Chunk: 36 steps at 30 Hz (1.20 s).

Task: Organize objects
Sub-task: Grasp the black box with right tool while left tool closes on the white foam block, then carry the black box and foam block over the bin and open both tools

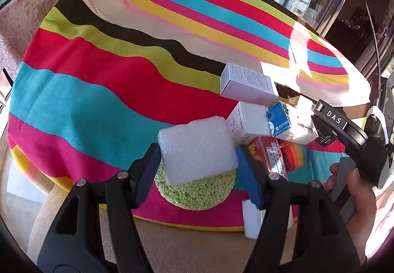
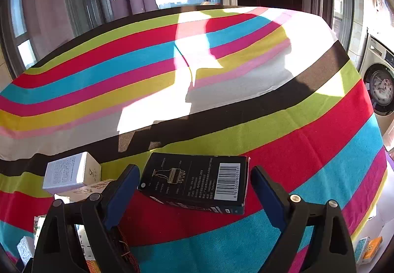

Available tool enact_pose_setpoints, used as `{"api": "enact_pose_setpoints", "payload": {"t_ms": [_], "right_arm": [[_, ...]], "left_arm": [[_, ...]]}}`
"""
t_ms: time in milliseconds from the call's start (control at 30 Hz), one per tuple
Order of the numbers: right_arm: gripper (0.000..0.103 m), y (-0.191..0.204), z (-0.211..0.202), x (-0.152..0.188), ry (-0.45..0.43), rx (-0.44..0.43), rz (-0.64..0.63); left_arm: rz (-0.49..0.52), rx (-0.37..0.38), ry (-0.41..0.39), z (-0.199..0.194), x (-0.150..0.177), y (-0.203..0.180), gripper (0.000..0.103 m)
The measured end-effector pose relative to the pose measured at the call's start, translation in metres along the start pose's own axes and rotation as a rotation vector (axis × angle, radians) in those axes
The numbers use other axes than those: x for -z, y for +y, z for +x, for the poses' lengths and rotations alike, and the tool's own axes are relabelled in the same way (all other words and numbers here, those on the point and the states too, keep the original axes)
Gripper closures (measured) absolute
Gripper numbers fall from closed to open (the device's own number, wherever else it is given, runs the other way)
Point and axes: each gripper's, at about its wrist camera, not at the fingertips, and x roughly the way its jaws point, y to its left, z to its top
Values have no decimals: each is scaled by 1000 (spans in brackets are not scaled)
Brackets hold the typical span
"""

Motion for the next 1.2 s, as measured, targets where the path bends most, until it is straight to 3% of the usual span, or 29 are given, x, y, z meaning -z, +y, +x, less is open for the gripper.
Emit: {"api": "enact_pose_setpoints", "payload": {"t_ms": [133, 300, 367, 500, 733, 1200], "right_arm": [[8, 5, -7, 1, -39, -23, -17], [8, 3, 17, 2, 60, -48, -14], [14, -1, 20, 1, 67, -73, 6], [15, -4, 13, 5, 54, -102, 1], [15, -24, -21, 17, 23, -171, 50], [15, -67, -92, 54, 25, -228, 51]], "left_arm": [[14, -11, -5, 0, 1, -4, 36], [19, -15, -16, -2, 2, -5, 36], [26, -10, -24, -3, 2, -6, 36], [62, -23, -67, -13, 5, -14, 36], [137, -135, -146, -42, 16, -35, 36], [283, -135, -116, -61, 45, -86, 36]]}}
